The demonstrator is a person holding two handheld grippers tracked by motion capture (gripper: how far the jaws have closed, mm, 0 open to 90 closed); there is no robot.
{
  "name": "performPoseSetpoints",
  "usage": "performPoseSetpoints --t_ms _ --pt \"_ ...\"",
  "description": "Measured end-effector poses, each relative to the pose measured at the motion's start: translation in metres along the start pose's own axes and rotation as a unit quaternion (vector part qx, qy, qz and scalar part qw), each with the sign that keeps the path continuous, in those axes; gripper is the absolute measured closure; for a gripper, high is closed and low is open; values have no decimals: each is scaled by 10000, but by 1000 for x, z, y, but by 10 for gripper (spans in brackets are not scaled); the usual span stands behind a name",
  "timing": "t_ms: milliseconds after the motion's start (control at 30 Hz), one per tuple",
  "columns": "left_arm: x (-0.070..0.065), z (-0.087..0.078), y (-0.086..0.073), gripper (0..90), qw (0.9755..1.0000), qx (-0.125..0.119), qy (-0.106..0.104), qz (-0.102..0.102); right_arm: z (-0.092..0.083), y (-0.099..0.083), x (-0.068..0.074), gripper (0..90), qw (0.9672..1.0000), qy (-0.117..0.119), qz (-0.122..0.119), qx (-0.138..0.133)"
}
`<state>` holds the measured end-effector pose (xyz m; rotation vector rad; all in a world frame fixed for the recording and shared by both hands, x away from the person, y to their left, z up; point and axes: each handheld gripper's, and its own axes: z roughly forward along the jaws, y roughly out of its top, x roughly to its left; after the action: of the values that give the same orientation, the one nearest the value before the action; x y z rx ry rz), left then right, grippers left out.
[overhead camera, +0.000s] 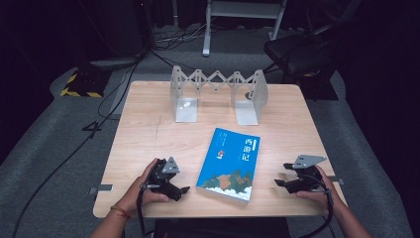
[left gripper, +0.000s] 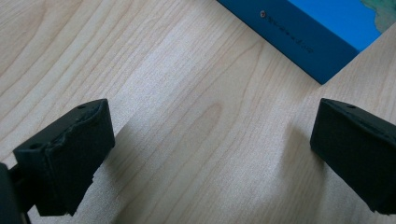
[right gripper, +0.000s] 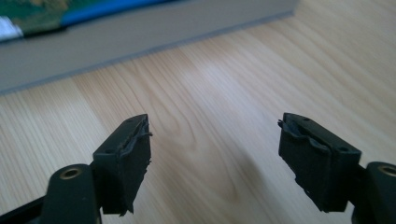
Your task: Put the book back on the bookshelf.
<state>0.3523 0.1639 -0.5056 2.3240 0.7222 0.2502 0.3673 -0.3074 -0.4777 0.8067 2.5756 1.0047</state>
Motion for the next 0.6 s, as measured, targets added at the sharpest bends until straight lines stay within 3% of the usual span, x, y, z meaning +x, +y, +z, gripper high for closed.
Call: performPoseSetpoints --t_ms 133,233,367,500,600 --pt "0 0 0 2 10000 12 2 9 15 28 11 258 9990 93 -416 114" --pt "0 1 1 2 10000 4 12 -30 27 41 13 264 9982 170 -528 239" --pt "0 1 1 2 10000 5 4 -24 40 50 17 278 9971 359 -549 374" --pt "0 1 1 2 10000 4 1 -22 46 53 23 286 9959 335 -679 499" --pt "0 1 1 2 10000 2 -4 -20 45 52 22 286 9964 428 -576 449"
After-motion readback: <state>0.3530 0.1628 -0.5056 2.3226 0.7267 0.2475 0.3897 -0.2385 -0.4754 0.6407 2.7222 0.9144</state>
